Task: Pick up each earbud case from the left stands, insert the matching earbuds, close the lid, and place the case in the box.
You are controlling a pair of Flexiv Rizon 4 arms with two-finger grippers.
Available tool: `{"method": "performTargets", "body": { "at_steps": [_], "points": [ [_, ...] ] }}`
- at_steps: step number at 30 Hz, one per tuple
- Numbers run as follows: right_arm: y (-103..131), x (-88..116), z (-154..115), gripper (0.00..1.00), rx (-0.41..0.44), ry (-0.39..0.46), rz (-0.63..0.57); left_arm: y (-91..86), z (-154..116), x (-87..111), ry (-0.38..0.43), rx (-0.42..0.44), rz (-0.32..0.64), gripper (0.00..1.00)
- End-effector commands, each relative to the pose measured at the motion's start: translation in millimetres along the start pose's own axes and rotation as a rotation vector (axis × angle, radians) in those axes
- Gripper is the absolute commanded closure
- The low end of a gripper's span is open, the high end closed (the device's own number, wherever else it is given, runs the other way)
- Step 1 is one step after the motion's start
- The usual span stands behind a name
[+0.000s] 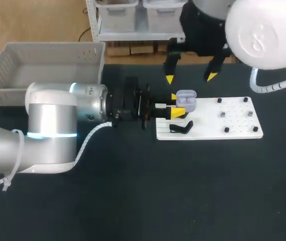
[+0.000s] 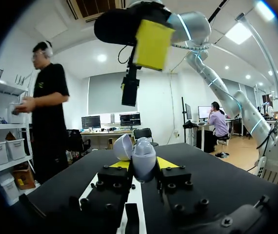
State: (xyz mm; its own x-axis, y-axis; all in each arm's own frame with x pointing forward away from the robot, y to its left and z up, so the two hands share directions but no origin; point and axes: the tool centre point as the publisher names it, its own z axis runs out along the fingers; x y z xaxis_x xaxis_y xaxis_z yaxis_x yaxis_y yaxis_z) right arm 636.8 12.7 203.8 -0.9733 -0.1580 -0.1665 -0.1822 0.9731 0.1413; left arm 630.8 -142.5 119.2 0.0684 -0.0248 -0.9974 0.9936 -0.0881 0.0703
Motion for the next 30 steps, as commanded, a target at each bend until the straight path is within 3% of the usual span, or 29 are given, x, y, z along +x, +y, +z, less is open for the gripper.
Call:
{"method": "performTargets", "body": {
  "at_steps": [1, 7, 12, 20, 30],
  "points": [
    [-12, -14, 13, 0.0, 0.029, -0.036, 0.057, -1.3, 0, 0.5, -0.001, -0.005, 0.002, 1.0],
    [-38, -35, 29, 0.0, 0.074, -0.034, 0.145, -1.3, 0, 0.5, -0.001, -0.005, 0.002, 1.0],
    [-54, -38, 42, 0.0, 0.09, -0.002, 0.187, -1.3, 0, 0.5, -0.001, -0.005, 0.002, 1.0],
    [-67, -20, 59, 0.0, 0.108, 0.061, 0.21, -1.3, 0, 0.5, -0.001, -0.005, 0.002, 1.0],
    [-58, 10, 53, 0.0, 0.108, 0.095, 0.196, -1.3, 0, 0.5, -0.001, -0.005, 0.002, 1.0]
  ]
}}
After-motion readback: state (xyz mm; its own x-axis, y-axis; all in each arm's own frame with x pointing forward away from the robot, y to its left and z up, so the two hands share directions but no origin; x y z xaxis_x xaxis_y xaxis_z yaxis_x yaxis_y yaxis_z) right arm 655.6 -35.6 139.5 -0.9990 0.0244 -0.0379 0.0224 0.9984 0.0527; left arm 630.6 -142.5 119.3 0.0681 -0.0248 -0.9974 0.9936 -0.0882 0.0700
